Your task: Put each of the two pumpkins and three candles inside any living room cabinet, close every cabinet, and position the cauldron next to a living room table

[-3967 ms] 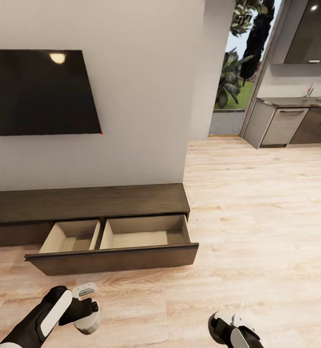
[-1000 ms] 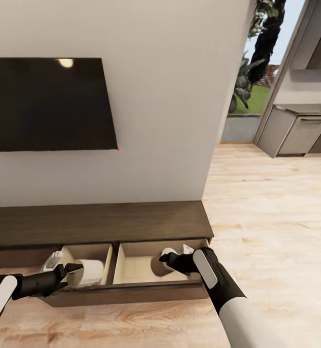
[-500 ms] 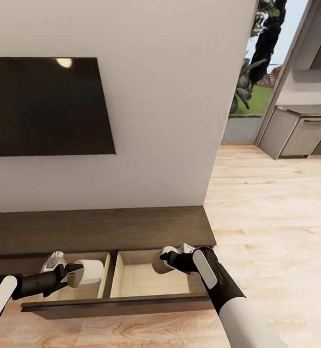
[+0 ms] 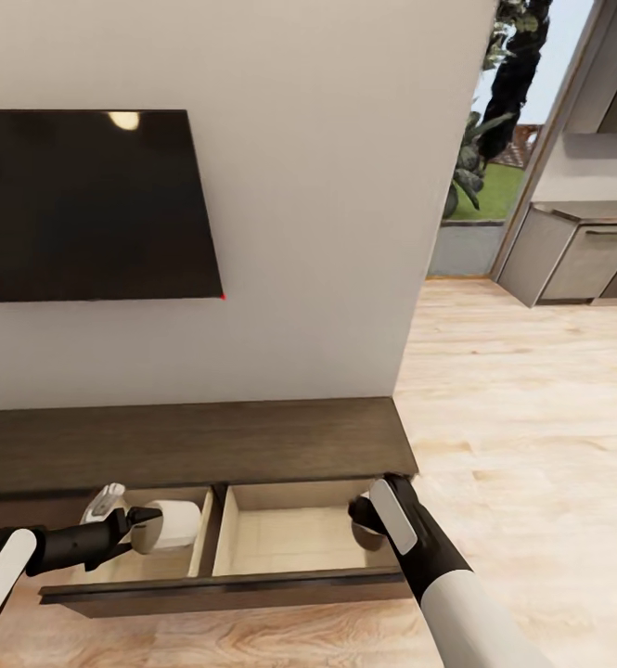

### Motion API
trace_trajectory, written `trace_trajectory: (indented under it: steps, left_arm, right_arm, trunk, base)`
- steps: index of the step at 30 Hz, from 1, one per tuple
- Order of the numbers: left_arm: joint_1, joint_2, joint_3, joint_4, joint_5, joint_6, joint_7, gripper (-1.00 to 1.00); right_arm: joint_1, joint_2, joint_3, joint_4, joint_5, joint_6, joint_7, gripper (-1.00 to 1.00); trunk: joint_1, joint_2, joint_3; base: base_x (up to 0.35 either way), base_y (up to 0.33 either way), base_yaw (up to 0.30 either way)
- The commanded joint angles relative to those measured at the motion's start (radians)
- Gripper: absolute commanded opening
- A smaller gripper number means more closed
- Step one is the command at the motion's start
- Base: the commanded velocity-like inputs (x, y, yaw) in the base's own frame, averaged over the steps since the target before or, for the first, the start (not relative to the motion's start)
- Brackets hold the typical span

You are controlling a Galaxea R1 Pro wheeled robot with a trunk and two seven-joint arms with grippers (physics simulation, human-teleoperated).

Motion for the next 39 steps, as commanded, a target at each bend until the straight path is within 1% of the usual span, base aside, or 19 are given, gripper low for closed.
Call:
trace_trajectory:
  steps: [1, 13, 18, 22, 23, 26, 28, 31, 36, 39]
  left_arm:
    - [0.0, 0.0, 0.0, 0.0, 0.0, 0.0, 0.001, -1.0]
    - [0.0, -0.001, 0.0, 0.0, -0.002, -0.001, 0.001, -1.0]
    - [0.0, 0.0, 0.004, 0.0, 0.002, -0.001, 0.001, -1.0]
    - [0.0, 0.0, 0.006, 0.0, 0.003, -0.001, 0.001, -1.0]
    - [0.0, 0.0, 0.006, 0.0, 0.002, -0.001, 0.001, -1.0]
    - [0.0, 0.0, 0.005, 0.0, 0.002, -0.001, 0.001, -1.0]
    - [0.0, 0.0, 0.005, 0.0, 0.002, -0.001, 0.002, -1.0]
    - [0.0, 0.0, 0.004, 0.0, 0.002, -0.001, 0.002, -1.0]
    - [0.0, -0.004, 0.002, 0.0, -0.003, -0.001, 0.006, -1.0]
    - [0.0, -0.006, 0.0, 0.0, -0.004, -0.001, 0.008, -1.0]
  right_arm:
    - [0.0, 0.0, 0.0, 0.0, -0.002, -0.004, -0.003, -1.0]
    - [0.0, 0.0, 0.002, 0.001, -0.003, -0.008, -0.001, -1.0]
    - [0.0, 0.0, 0.042, 0.002, -0.004, -0.007, 0.012, -1.0]
    - [0.0, 0.0, 0.051, 0.002, -0.004, -0.006, 0.02, -1.0]
    - [0.0, 0.0, 0.052, 0.002, -0.003, -0.006, 0.028, -1.0]
    - [0.0, 0.0, 0.074, 0.002, 0.0, -0.007, 0.077, -1.0]
    - [0.0, 0.0, 0.086, 0.002, 0.001, -0.008, 0.096, -1.0]
    - [0.0, 0.0, 0.093, 0.002, 0.002, -0.009, 0.108, -1.0]
    - [0.0, 0.0, 0.096, 0.002, 0.001, -0.009, 0.11, -1.0]
    - [0.0, 0.0, 0.105, 0.002, 0.0, -0.009, 0.111, -1.0]
  trunk:
    - [0.0, 0.0, 0.0]
    - [0.0, 0.0, 0.0]
    - [0.0, 0.0, 0.0]
    - [0.0, 0.0, 0.0]
    - [0.0, 0.0, 0.0]
    - [0.0, 0.0, 0.0]
    - [0.0, 0.0, 0.0]
    - [0.0, 0.0, 0.0]
    - [0.0, 0.0, 0.0]
    - [0.0, 0.0, 0.0]
  base:
    - [0.201, 0.126, 0.0]
    - [0.138, 0.024, 0.0]
    - [0.059, 0.181, 0.0]
    - [0.009, 0.074, 0.0]
    - [0.003, 0.022, 0.0]
    - [0.072, 0.008, 0.0]
    - [0.228, 0.002, 0.0]
    - [0.149, 0.001, 0.0]
    - [0.027, 0.0, 0.0]
    - [0.004, 0.0, 0.0]
